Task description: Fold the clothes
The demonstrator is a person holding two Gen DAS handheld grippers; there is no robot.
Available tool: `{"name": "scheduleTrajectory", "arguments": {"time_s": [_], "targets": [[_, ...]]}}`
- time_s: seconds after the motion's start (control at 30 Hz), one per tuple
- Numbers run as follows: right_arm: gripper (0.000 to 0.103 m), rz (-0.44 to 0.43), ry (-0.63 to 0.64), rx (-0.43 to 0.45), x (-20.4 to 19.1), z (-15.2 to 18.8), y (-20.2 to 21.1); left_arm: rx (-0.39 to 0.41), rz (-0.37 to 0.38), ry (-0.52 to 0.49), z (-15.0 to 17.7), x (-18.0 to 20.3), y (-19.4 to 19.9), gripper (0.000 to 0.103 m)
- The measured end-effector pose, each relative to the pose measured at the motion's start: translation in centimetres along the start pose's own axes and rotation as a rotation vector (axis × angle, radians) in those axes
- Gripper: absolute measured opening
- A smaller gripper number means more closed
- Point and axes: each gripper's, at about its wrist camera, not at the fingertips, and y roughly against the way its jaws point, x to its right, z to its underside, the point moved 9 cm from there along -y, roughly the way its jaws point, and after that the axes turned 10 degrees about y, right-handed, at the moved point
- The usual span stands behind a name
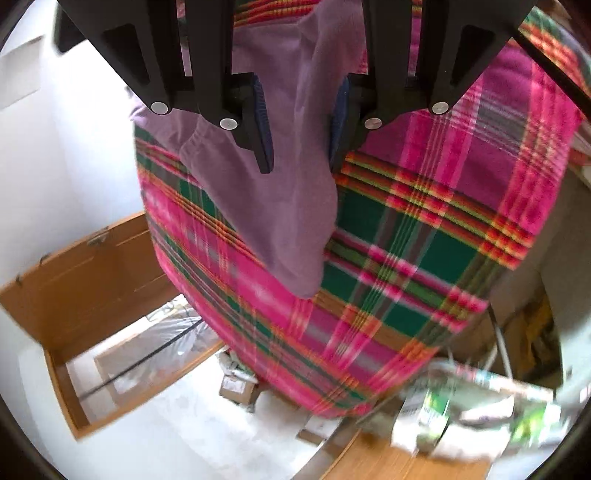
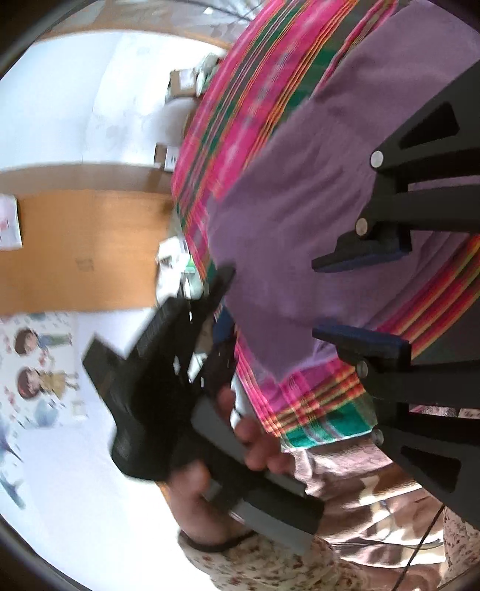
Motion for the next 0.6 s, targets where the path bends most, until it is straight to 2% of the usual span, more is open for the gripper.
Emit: {"name": "scheduleTrajectory", "arguments": {"time_s": [0.03,0.1,0.2,0.3,0.37,0.47,0.53,0.6], "targets": [[0.03,0.019,-0.018,0.002,1.0,0.3,0.8,0.012,-0.01,-0.026,0.3,-0.6,1.6,0.029],[0.032,0.069,-0.061,0.006,3.2,1.4,2.5,0.031,-0.02,-0.099,2.0,0.9,2.1,0.029],[0.037,0.142,-0.124,0.015,7.1,2.4,3.9,0.038,0.001,-0.191,5.2,0.7,4.9,0.029],[0.037,0.23,-0.223,0.023,11.5,5.3,6.6,0.069,-0.012,-0.228,6.2,1.6,5.3,0.029],[0.037,0.265,-0.297,0.027,14.1,7.1,8.3,0.078,-0.054,-0.22,5.6,1.0,6.0,0.029],[0.037,0.331,-0.371,-0.004,17.2,9.9,9.8,0.145,-0.176,-0.245,5.1,-0.6,8.6,0.029],[0.037,0.387,-0.397,-0.046,18.8,11.7,10.3,0.173,-0.168,-0.284,5.5,0.0,9.6,0.029],[0.037,0.442,-0.423,-0.088,20.5,13.6,10.9,0.163,-0.123,-0.318,6.2,1.3,9.1,0.029]]}}
